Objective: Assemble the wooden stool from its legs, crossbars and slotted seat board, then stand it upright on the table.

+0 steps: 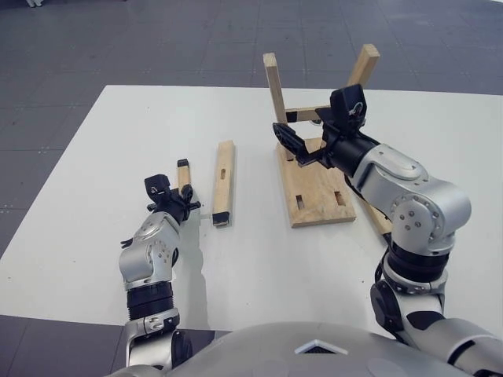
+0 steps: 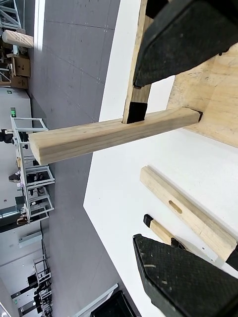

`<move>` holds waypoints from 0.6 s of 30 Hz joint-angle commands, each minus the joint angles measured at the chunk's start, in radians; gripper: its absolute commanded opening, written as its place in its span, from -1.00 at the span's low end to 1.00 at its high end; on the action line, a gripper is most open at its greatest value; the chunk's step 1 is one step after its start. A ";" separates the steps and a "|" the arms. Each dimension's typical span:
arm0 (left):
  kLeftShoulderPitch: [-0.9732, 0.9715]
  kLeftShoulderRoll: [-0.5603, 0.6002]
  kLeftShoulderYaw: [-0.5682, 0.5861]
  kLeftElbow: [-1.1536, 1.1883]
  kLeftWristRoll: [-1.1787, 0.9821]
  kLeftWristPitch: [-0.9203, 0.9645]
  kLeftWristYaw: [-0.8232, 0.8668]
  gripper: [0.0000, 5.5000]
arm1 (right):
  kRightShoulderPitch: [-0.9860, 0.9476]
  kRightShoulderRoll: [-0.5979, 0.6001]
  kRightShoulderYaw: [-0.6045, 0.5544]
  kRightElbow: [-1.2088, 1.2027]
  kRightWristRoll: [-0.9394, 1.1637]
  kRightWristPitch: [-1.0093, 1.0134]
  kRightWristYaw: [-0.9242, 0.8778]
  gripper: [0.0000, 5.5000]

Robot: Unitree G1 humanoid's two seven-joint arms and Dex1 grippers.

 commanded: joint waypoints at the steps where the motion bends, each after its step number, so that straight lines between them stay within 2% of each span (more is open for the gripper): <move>1: 0.148 -0.006 -0.032 0.142 0.043 0.054 -0.009 -0.49 | -0.036 -0.001 -0.014 0.003 0.010 0.015 -0.006 1.00; 4: 0.134 -0.001 -0.008 -0.006 0.044 -0.085 -0.009 -0.49 | -0.049 0.033 -0.064 0.008 0.049 0.038 -0.006 1.00; 7: 0.023 0.030 -0.004 -0.305 0.007 -0.143 -0.015 -0.50 | -0.127 0.091 -0.241 0.048 0.179 0.135 0.000 1.00; 11: -0.086 0.081 -0.079 -0.601 -0.070 -0.071 -0.062 -0.52 | -0.336 0.089 -0.457 0.225 0.349 0.278 0.030 1.00; 14: -0.138 0.103 -0.149 -0.685 -0.097 -0.004 -0.072 -0.52 | -0.469 0.133 -0.592 0.342 0.435 0.378 0.007 1.00; 18: -0.181 0.093 -0.236 -0.680 -0.079 0.018 -0.072 -0.52 | -0.590 0.160 -0.688 0.438 0.476 0.427 -0.037 1.00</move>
